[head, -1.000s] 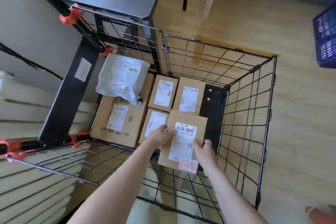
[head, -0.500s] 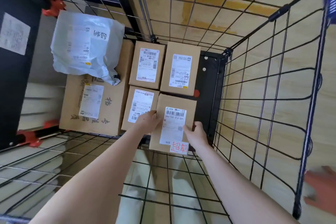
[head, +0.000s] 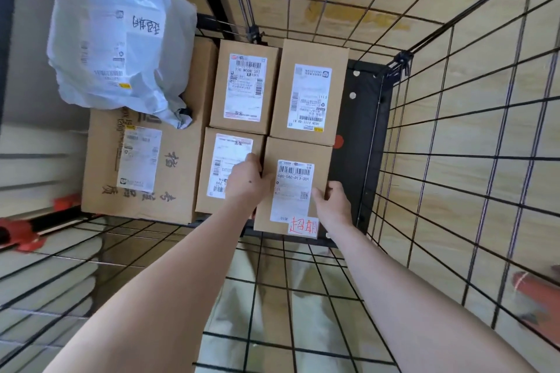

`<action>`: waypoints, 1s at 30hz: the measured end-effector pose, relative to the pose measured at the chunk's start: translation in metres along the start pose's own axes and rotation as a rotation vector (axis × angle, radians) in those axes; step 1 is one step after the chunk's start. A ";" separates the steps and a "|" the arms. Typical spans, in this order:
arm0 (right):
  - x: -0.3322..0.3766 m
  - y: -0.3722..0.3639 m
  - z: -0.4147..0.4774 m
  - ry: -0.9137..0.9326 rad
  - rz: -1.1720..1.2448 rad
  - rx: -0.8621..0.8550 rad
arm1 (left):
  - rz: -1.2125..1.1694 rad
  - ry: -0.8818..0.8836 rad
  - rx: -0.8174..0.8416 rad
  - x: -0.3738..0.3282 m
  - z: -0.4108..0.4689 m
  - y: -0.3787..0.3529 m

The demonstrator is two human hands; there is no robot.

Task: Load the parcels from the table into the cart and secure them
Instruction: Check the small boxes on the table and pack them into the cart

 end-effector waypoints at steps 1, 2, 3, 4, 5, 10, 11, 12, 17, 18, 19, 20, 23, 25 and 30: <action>0.000 0.001 0.001 -0.001 -0.005 0.005 | -0.007 -0.001 -0.004 -0.001 0.001 0.001; 0.001 0.002 0.001 -0.008 -0.009 0.009 | -0.009 0.000 -0.004 -0.002 0.002 0.002; 0.001 0.003 0.002 -0.023 -0.013 0.011 | -0.003 0.002 -0.001 -0.002 0.002 0.004; 0.002 0.004 0.001 -0.041 -0.022 0.009 | 0.005 0.005 0.003 -0.003 0.002 0.006; 0.004 0.004 0.000 -0.059 -0.031 0.004 | 0.013 0.009 0.007 -0.003 0.000 0.009; 0.031 0.007 -0.026 -0.048 -0.031 -0.095 | -0.013 -0.018 0.016 -0.009 -0.021 0.038; 0.041 0.007 -0.034 -0.019 -0.042 -0.095 | -0.017 -0.033 0.004 -0.011 -0.029 0.048; 0.053 0.008 -0.044 0.015 -0.055 -0.087 | -0.027 -0.051 -0.019 -0.015 -0.038 0.060; 0.124 0.021 -0.108 0.282 -0.171 -0.004 | -0.130 -0.116 -0.149 -0.028 -0.098 0.128; 0.139 0.023 -0.124 0.338 -0.172 0.011 | -0.123 -0.133 -0.170 -0.030 -0.112 0.140; 0.154 0.024 -0.141 0.380 -0.156 0.029 | -0.118 -0.149 -0.189 -0.031 -0.126 0.152; 0.168 0.025 -0.157 0.414 -0.140 0.053 | -0.124 -0.160 -0.207 -0.031 -0.140 0.163; 0.207 0.025 -0.207 0.529 -0.129 0.133 | -0.188 -0.158 -0.262 -0.027 -0.179 0.198; 0.231 0.028 -0.242 0.578 -0.131 0.203 | -0.245 -0.172 -0.318 -0.026 -0.206 0.225; 0.267 0.041 -0.319 0.662 -0.141 0.369 | -0.335 -0.248 -0.491 -0.032 -0.281 0.293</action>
Point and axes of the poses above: each hand's wrist, its own z-axis towards the middle knuckle, its own y-axis out of the back of the hand, x = y × z, the point moved 9 cm from there along z, towards the middle knuckle, and after that the axes turned 14 degrees about z, right-handed, at the moved point
